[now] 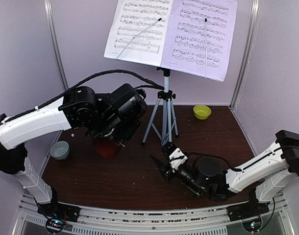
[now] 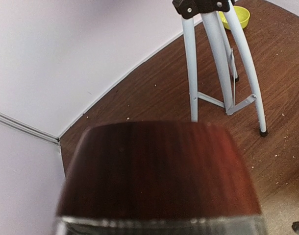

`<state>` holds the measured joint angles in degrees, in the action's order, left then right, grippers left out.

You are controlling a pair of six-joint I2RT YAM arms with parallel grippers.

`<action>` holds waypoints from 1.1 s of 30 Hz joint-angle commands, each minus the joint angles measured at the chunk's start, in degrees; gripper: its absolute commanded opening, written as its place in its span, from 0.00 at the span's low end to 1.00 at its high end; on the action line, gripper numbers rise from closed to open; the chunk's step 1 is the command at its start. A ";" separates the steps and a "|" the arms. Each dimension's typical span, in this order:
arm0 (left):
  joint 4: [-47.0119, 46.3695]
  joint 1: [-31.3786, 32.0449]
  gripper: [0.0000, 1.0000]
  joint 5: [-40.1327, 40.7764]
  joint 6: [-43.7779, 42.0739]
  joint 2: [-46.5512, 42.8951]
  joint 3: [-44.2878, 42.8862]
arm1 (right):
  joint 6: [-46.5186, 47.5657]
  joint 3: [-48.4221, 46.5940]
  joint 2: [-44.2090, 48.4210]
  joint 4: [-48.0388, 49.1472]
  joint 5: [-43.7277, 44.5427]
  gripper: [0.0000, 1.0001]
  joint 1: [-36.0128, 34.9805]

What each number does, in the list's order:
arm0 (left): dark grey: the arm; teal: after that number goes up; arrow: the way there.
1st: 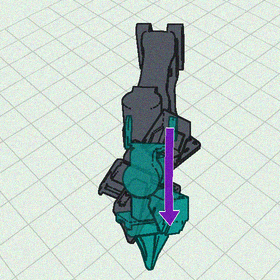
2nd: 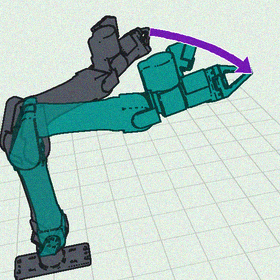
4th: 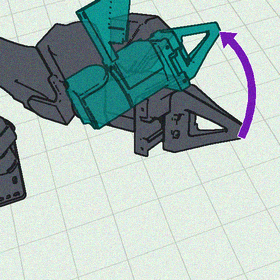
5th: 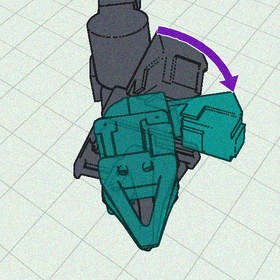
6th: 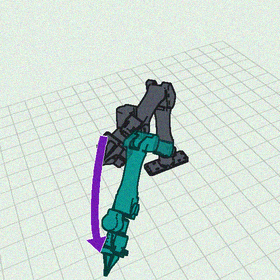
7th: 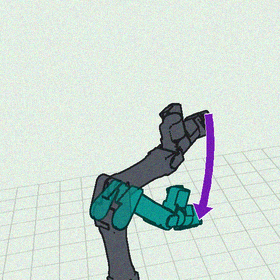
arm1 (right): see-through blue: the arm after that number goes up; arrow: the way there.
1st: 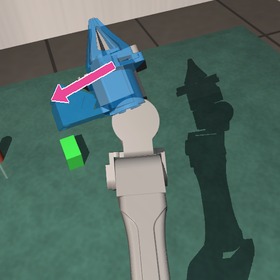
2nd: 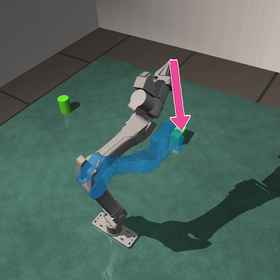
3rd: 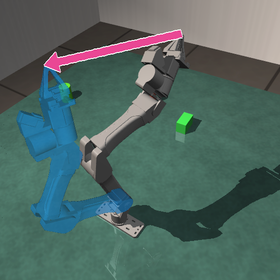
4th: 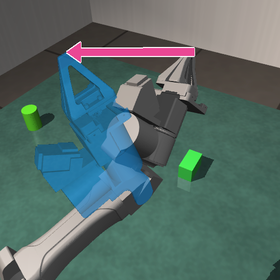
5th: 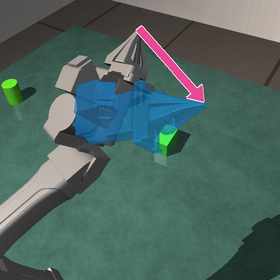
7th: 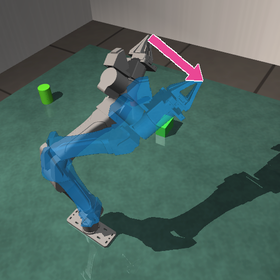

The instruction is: Set up the instrument practice props

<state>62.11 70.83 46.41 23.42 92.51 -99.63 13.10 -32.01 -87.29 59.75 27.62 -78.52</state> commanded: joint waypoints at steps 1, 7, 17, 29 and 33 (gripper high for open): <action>4.73 -0.01 0.38 2.98 2.96 0.47 -4.80 | 7.59 -6.40 -6.22 7.63 3.13 0.43 -2.71; 6.36 0.01 0.38 2.80 4.17 1.16 -5.88 | 8.19 -13.25 -11.67 3.69 2.95 0.42 -4.72; 6.23 0.01 0.40 2.71 4.71 1.37 -6.54 | 7.84 -18.95 -17.62 -1.18 3.23 0.41 -5.50; 6.17 0.23 0.39 2.34 4.83 2.14 -7.24 | 8.91 -23.73 -22.06 -2.03 7.00 0.39 -5.50; 6.10 0.74 0.39 2.70 4.77 2.15 -7.69 | 9.19 -24.30 -22.74 -2.36 8.38 0.38 -5.35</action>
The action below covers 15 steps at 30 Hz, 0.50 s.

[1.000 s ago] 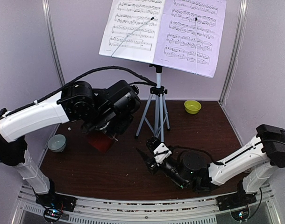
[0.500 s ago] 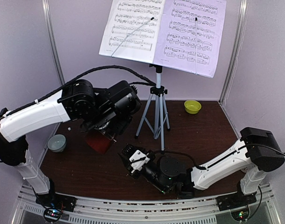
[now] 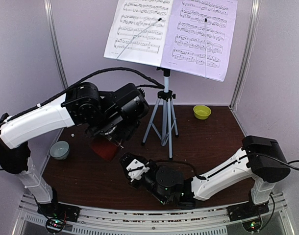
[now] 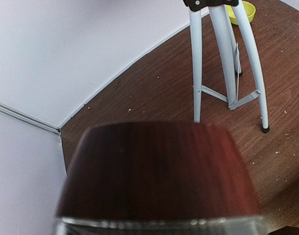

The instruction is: Set up the instrument practice props

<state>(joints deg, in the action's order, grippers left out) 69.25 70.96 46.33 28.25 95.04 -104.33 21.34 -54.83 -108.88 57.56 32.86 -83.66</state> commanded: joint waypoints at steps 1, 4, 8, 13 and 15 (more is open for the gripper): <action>-1.12 0.79 0.39 3.02 -0.14 -0.40 -3.13 | 1.10 -1.76 -1.27 -0.35 3.80 0.38 -0.17; -1.67 1.17 0.39 2.99 -0.30 -0.56 -3.24 | 1.37 -2.42 -1.77 -0.69 5.46 0.36 0.10; -2.34 1.45 0.38 2.70 -0.34 -0.57 -3.07 | 1.96 -3.50 -2.39 -0.91 7.57 0.31 0.30; -3.01 1.72 0.38 2.85 -0.48 -0.80 -2.99 | 2.73 -5.05 -3.48 -1.27 9.14 0.30 0.42; -3.14 1.80 0.38 2.88 -0.48 -0.88 -2.98 | 2.81 -5.42 -3.74 -1.39 9.34 0.30 0.55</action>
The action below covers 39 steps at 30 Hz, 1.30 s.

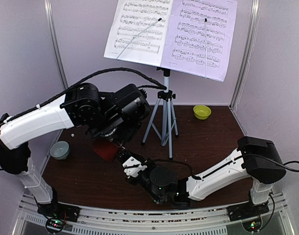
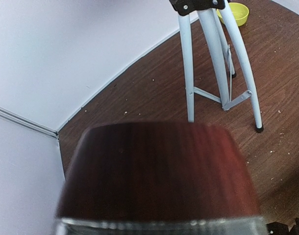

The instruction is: Set up the instrument practice props

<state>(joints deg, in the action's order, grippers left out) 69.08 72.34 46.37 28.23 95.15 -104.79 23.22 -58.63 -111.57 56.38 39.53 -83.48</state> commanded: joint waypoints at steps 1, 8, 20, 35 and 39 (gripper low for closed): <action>-3.11 0.44 0.38 2.85 -0.60 -1.02 -2.48 | 1.02 -1.84 -1.17 -0.22 2.86 0.30 0.42; -4.30 0.74 0.37 2.47 -1.30 -1.41 -2.29 | 3.32 -3.49 -2.13 0.32 5.10 0.25 1.08; -5.99 0.88 0.37 2.04 -2.19 -1.96 -1.36 | 4.79 -0.37 0.00 3.56 0.73 0.06 2.57; -14.64 0.88 0.35 1.37 -4.27 -6.65 5.49 | -5.54 6.09 6.03 4.48 -10.03 0.00 4.18; -18.70 0.96 0.34 1.31 -5.67 -8.28 8.24 | -11.62 6.62 7.72 3.12 -14.69 0.00 5.18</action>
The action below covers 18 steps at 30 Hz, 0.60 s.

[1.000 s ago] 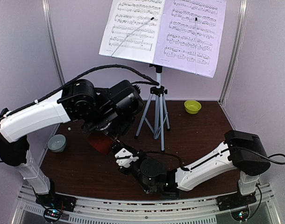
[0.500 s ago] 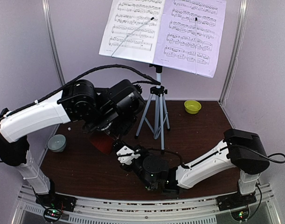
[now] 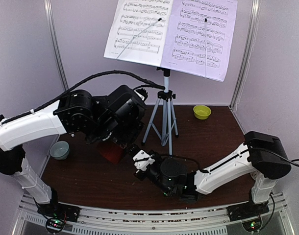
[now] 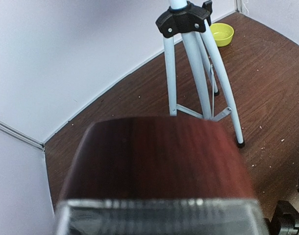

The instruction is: Set up the instrument practice props

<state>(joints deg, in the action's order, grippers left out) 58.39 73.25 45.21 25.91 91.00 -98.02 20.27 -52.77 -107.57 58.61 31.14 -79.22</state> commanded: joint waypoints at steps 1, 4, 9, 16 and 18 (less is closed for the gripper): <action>-8.82 0.05 0.34 2.52 -3.51 -4.47 2.03 | -9.96 0.93 4.09 0.86 -7.42 0.00 1.11; -11.49 0.19 0.33 2.68 -4.78 -5.46 4.21 | -14.32 1.91 5.40 0.89 -10.86 0.00 1.84; -15.02 0.29 0.33 2.18 -6.70 -6.35 7.05 | -20.31 2.89 7.11 0.68 -17.08 0.00 2.77; -19.01 0.49 0.33 1.65 -8.60 -7.40 9.61 | -26.49 4.01 9.21 -0.11 -23.31 0.00 4.00; -20.88 0.55 0.33 1.38 -9.09 -8.15 11.08 | -29.54 4.98 9.86 0.93 -24.53 0.00 4.88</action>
<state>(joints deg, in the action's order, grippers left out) 46.33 73.78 45.01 19.49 85.76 -88.60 -1.61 -48.45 -101.86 53.80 13.50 -74.89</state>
